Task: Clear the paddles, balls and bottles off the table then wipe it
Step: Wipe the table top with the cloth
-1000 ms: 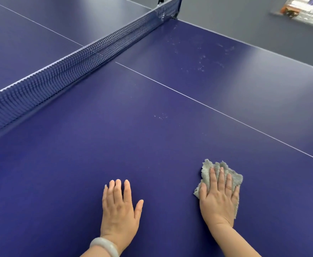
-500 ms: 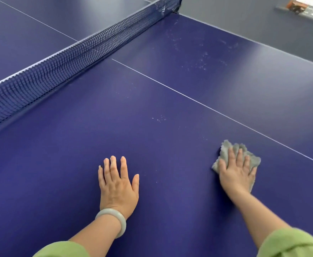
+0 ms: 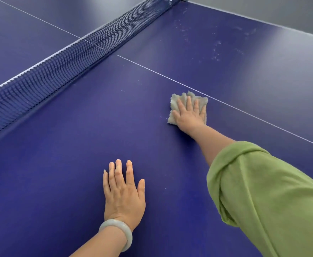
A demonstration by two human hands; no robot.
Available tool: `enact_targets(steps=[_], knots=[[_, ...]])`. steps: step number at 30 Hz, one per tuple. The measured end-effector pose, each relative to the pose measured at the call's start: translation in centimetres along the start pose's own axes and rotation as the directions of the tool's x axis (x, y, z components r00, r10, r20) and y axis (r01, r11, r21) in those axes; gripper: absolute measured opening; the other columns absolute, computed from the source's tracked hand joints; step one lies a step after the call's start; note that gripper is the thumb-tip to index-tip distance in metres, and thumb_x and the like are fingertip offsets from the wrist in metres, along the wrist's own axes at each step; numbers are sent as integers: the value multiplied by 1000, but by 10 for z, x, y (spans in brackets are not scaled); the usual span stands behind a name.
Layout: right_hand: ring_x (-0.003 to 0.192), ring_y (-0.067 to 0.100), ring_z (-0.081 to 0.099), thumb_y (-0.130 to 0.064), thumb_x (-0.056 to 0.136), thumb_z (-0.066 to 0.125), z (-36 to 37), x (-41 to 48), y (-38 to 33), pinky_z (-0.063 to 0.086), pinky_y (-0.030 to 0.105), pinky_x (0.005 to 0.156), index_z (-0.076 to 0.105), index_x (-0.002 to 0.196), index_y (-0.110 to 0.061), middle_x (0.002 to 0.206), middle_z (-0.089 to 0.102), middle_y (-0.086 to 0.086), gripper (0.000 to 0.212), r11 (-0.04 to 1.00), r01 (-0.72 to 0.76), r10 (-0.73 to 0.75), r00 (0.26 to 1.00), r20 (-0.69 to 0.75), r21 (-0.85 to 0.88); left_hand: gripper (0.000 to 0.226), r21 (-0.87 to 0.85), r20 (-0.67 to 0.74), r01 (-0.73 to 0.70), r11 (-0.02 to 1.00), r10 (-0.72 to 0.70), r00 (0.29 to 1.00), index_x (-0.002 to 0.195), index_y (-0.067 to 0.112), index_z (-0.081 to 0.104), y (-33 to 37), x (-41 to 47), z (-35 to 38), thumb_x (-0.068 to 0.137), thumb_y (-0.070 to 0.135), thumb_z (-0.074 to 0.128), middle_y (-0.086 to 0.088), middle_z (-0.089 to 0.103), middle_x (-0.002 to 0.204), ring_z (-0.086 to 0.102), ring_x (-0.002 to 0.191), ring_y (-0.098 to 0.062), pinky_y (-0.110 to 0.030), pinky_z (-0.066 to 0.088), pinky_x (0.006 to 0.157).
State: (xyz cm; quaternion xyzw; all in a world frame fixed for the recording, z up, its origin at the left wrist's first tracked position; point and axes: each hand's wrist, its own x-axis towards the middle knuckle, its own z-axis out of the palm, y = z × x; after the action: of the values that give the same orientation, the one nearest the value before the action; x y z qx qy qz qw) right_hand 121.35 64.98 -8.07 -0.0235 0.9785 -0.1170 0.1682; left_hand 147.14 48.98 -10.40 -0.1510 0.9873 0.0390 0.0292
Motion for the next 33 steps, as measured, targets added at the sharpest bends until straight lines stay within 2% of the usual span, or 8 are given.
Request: enact_targets(steps=[4, 7, 11, 15, 19, 23, 29, 33], knots=[[149, 21, -15, -52, 102, 17, 35, -65, -40, -14, 48, 118, 1, 155, -37, 163, -12, -6, 57, 893, 429, -431, 902, 18, -135, 76, 14, -14, 9, 1000, -9, 1000, 144, 6, 43, 1, -1, -2, 99, 52, 2, -23, 39, 147, 32, 141, -38, -52, 18, 117], [150, 19, -2, -49, 101, 16, 37, -78, 14, -5, 48, 120, 12, 156, -32, 164, 1, -6, 57, 821, 497, -526, 850, -32, -282, 75, 15, -30, 11, 1000, -10, 999, 144, 6, 43, 2, -1, -2, 99, 52, 5, -23, 39, 147, 31, 141, -39, -52, 19, 116], [151, 23, -2, -48, 100, 13, 7, -71, 138, 1, 55, 119, 10, 156, -29, 164, 1, -2, 59, 969, -163, 102, 948, -302, -185, 69, 17, -35, 8, 1000, -7, 999, 144, 7, 42, 3, -1, 1, 94, 49, 21, -22, 38, 148, 30, 142, -39, -55, 23, 116], [150, 30, -11, -49, 101, 14, -3, -91, 136, -9, 58, 117, 0, 156, -27, 164, -9, 3, 62, 826, -548, 563, 807, -180, 131, 69, 34, -27, 16, 999, -15, 1000, 146, 8, 39, 3, -1, 2, 94, 50, 20, -22, 36, 149, 28, 143, -38, -54, 23, 117], [149, 24, -16, -51, 101, 13, 42, -114, 31, -17, 52, 116, -5, 155, -31, 162, -15, -5, 61, 998, -41, 31, 978, -205, -44, 70, 28, -26, 17, 999, -17, 1000, 146, 8, 40, 1, -1, 1, 94, 50, 18, -22, 37, 149, 28, 143, -38, -54, 22, 118], [147, 13, -21, -58, 90, -5, 54, -137, 26, -13, 46, 119, -2, 155, -36, 162, -11, -12, 68, 917, 354, -370, 927, -62, -184, 70, 21, -37, 11, 1000, -10, 999, 145, 7, 41, 0, -1, 2, 93, 50, 21, -22, 37, 148, 28, 142, -39, -54, 21, 117], [151, 21, -6, -50, 101, 14, 25, -151, 158, -5, 51, 120, 4, 156, -32, 164, -6, -2, 59, 894, -447, 442, 866, -235, 36, 70, -22, -12, -11, 1000, 11, 1000, 145, 5, 40, -1, -1, 1, 94, 48, 21, -25, 37, 148, 29, 141, -42, -57, 22, 116], [150, 22, -10, -50, 100, 10, 52, -196, 124, -6, 51, 120, -1, 156, -30, 164, -8, -1, 60, 838, -537, 542, 797, -267, 98, 70, -44, 30, -23, 999, 24, 999, 144, 3, 42, 0, -2, -3, 93, 47, 23, -28, 38, 146, 30, 140, -44, -58, 21, 116]])
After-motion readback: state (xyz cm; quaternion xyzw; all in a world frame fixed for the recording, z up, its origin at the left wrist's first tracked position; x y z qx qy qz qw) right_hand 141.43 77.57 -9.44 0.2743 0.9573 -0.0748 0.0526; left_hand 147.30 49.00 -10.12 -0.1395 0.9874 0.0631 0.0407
